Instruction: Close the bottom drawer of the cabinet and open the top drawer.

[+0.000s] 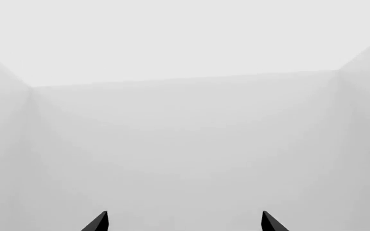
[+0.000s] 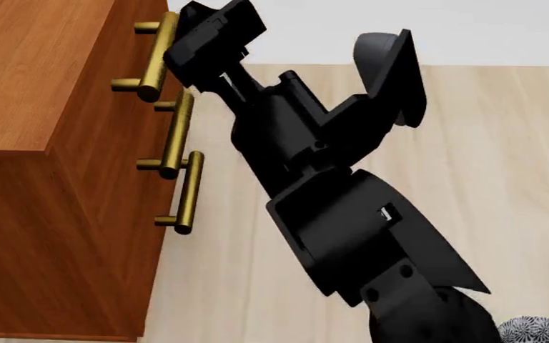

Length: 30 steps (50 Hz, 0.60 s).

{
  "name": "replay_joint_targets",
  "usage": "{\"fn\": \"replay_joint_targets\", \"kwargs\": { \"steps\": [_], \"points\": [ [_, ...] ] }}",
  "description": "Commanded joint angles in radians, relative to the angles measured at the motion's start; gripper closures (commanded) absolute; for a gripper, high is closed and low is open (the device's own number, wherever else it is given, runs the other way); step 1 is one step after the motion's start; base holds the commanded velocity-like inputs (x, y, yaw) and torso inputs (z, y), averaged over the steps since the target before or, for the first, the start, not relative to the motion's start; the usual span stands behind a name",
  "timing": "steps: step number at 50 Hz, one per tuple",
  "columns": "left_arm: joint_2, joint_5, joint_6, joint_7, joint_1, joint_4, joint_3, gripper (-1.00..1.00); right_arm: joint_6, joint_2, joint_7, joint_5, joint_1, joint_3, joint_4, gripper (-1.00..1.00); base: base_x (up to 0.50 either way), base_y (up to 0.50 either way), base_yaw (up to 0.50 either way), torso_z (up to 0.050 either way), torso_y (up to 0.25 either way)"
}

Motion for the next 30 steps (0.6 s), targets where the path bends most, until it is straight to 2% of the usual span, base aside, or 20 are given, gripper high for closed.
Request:
{"fn": "replay_joint_targets", "kwargs": {
  "steps": [1,30],
  "points": [
    [-0.004,0.005,0.011,0.0,0.003,-0.006,0.007,-1.0,0.006,-0.023,0.009,0.036,0.012,0.009,0.065,-1.0,0.0,0.0,0.0,0.0,0.0],
    [-0.019,0.006,0.025,-0.006,0.014,-0.01,0.016,-1.0,0.053,-0.079,-0.053,0.133,0.0,0.03,0.223,-1.0,0.0,0.0,0.0,0.0,0.0]
  ]
}}
